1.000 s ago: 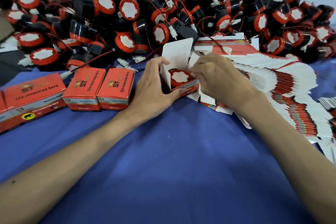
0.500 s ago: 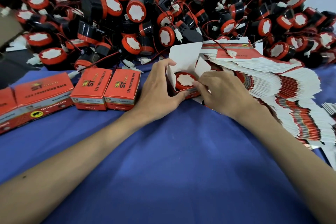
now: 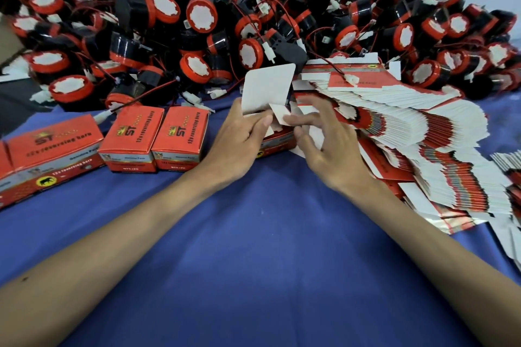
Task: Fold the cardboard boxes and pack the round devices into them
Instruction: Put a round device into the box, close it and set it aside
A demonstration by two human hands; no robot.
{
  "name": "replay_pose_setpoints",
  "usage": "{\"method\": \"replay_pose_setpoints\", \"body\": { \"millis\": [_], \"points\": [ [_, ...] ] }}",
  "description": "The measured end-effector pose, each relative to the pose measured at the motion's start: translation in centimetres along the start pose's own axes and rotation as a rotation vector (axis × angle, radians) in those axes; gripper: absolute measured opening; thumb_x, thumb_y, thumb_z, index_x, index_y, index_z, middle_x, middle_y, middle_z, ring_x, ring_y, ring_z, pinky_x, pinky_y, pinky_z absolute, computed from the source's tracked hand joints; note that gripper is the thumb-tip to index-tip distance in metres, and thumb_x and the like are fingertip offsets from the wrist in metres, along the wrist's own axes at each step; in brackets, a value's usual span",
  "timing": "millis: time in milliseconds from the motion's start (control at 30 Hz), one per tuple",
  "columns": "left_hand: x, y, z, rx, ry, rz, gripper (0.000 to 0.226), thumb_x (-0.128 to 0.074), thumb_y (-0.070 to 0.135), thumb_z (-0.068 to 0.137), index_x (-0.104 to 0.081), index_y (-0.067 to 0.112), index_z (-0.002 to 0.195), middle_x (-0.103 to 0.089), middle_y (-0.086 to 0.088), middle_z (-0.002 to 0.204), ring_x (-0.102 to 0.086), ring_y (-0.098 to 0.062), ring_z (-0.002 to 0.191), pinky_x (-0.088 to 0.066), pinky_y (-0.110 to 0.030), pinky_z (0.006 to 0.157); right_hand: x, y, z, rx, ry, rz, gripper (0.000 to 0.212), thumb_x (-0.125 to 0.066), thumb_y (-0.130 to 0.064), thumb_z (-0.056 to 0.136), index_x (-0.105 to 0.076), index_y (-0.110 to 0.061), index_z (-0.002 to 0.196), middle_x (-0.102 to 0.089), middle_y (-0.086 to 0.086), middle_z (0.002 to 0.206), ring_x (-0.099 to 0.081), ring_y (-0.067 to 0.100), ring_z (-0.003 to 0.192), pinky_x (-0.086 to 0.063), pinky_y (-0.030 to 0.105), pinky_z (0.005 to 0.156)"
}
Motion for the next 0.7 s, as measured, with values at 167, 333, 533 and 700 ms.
{"method": "replay_pose_setpoints", "body": {
  "millis": [167,333,533,700],
  "points": [
    [1.7,1.1,-0.5,-0.098,0.132,-0.214,0.070,-0.059,0.009,0.094,-0.011,0.024,0.143,-0.036,-0.008,0.146,-0.044,-0.013,0.131,-0.037,-0.035,0.110,-0.2,-0.8,1.1,-0.034,-0.002,-0.029,0.065,-0.047,-0.032,0.096,-0.020,-0.010,0.151,-0.073,-0.002,0.086,-0.062,0.002,0.076,-0.042,0.011,0.068],
    [1.5,1.4,-0.5,-0.110,0.098,-0.062,0.032,-0.061,0.023,0.094,-0.055,0.021,0.126,-0.053,0.015,0.119,-0.050,0.005,0.110,-0.044,-0.029,0.095,-0.7,1.6,2.0,-0.294,-0.091,0.375,0.031,-0.043,-0.037,0.101,-0.067,-0.023,0.112,-0.074,-0.006,0.085,-0.065,-0.004,0.087,-0.046,0.012,0.085],
    [1.1,1.2,-0.6,-0.045,0.055,-0.100,0.035,-0.053,0.035,0.091,-0.058,0.014,0.119,-0.059,0.003,0.116,-0.057,-0.012,0.108,-0.049,-0.036,0.093,-1.3,2.1,0.9,-0.280,-0.063,0.600,0.023,-0.062,-0.017,0.090,-0.066,-0.019,0.112,-0.072,-0.016,0.083,-0.065,-0.006,0.074,-0.050,0.015,0.074],
    [1.0,1.6,-0.6,-0.120,0.054,0.041,0.034,-0.062,0.016,0.092,-0.061,0.012,0.126,-0.059,0.001,0.126,-0.053,-0.016,0.120,-0.043,-0.040,0.103,-0.6,2.0,0.2,-0.226,0.050,0.447,0.028,-0.067,-0.010,0.088,-0.066,-0.020,0.114,-0.069,-0.008,0.105,-0.065,0.003,0.101,-0.049,0.015,0.085]
  ]
}}
Point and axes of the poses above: each hand's wrist, its own z-axis towards the middle knuckle, its own x-axis out of the back of the hand, y = z × x, the point moved 10 cm from there along z, towards the middle knuckle
